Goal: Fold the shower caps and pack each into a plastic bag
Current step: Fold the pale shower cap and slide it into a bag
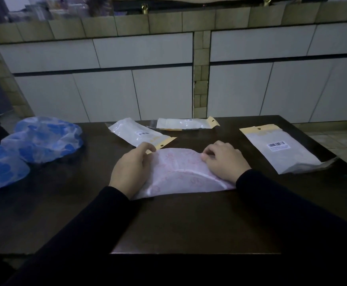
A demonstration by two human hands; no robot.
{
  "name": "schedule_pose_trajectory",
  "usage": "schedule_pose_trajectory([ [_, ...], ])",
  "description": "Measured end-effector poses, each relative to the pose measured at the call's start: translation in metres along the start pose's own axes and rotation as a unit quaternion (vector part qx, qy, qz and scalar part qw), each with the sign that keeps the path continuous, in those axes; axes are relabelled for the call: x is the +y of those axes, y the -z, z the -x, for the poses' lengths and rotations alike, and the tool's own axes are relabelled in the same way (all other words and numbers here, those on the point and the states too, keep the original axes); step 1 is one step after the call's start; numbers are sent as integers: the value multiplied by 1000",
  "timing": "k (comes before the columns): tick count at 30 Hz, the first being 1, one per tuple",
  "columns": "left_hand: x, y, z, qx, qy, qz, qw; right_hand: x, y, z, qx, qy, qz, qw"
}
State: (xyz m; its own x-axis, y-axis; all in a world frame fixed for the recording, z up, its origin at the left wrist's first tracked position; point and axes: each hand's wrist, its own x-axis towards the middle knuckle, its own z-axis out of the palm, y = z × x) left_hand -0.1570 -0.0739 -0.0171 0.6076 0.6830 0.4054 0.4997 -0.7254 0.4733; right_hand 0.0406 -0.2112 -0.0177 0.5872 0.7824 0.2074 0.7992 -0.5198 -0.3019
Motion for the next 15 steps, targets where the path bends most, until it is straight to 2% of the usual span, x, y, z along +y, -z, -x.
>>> schedule_pose_trajectory([
  [3,0,-2,0,-12,-38,-47,998,-1,1,-2,-18,-22,-21,999],
  [6,-4,-3,-1,-40,-61,-74,995,-2,5,-5,0,-44,-82,996],
  [8,-7,-4,-1,-49,-65,-93,992,-3,4,-7,16,-49,-81,995],
  [11,-5,-4,-4,19,-137,-174,975,-6,0,-9,30,-36,-61,997],
  [13,4,0,-3,50,-203,-110,972,-6,0,-10,35,-25,-54,998],
  [15,12,3,1,-29,-219,1,975,-5,1,-10,41,-23,-56,997],
])
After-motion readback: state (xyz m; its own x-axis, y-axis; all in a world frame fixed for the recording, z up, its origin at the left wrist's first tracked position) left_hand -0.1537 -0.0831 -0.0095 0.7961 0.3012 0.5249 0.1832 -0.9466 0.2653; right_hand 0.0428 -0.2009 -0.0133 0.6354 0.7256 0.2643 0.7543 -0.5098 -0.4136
